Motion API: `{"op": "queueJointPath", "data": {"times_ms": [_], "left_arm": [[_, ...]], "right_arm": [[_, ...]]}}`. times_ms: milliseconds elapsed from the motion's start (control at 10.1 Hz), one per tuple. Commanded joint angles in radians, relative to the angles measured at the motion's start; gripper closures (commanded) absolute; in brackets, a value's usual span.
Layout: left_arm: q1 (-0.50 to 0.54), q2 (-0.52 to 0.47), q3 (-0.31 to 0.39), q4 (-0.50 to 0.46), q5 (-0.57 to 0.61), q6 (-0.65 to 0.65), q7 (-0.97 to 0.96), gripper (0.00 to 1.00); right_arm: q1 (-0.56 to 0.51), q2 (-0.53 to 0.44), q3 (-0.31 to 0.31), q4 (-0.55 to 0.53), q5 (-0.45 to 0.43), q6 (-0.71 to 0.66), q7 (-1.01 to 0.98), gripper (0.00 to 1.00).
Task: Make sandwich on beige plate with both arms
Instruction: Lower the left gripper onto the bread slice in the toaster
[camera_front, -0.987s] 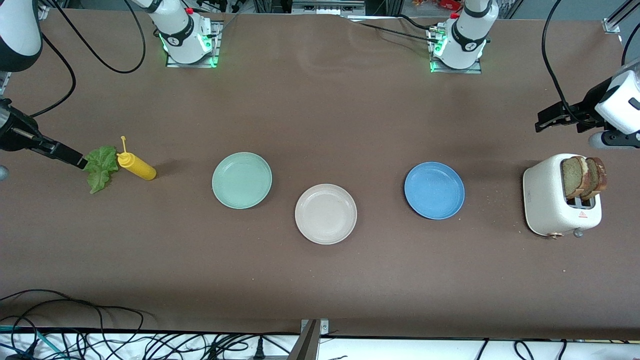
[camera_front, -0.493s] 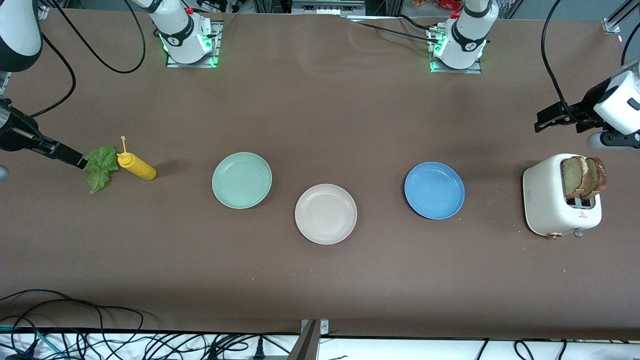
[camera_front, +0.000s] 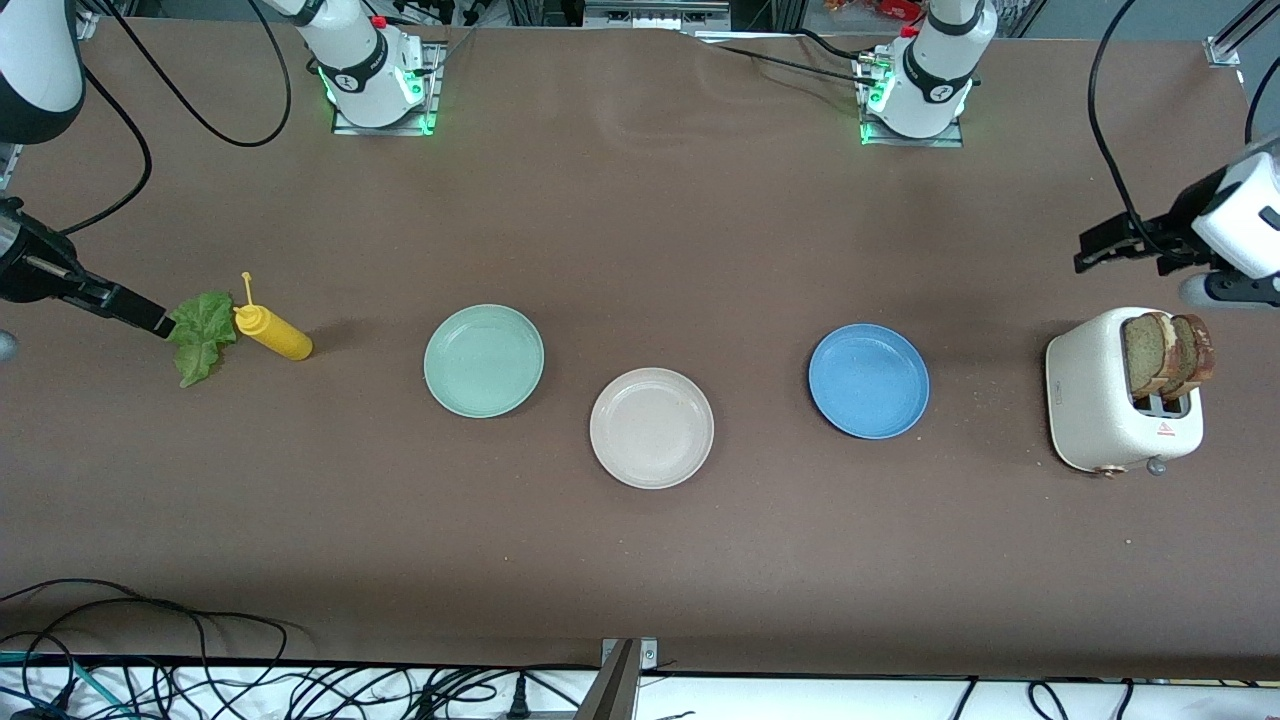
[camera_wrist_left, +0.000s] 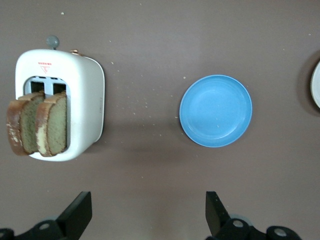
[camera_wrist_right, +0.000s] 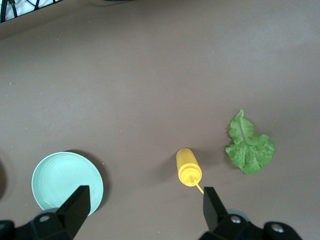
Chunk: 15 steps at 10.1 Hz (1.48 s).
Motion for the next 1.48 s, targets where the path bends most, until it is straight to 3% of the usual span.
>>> {"op": "queueJointPath", "data": {"times_ms": [0,197,395,1382], "left_arm": [[0.090,0.035,-0.004,-0.025,0.016,0.092,0.130,0.00],[0.123,0.074,-0.004,-0.029,0.016,0.149,0.178,0.00],[0.146,0.079,-0.004,-0.103,0.017,0.253,0.181,0.00],[0.229,0.109,-0.004,-0.241,0.016,0.467,0.273,0.00]], "right_arm": [[-0.005,-0.004,0.000,-0.003,0.022,0.005,-0.018,0.00],[-0.005,-0.004,0.000,-0.003,0.022,0.005,-0.019,0.00],[-0.005,-0.004,0.000,-0.003,0.022,0.005,-0.019,0.00],[-0.005,-0.004,0.000,-0.003,0.022,0.007,-0.018,0.00]]}}
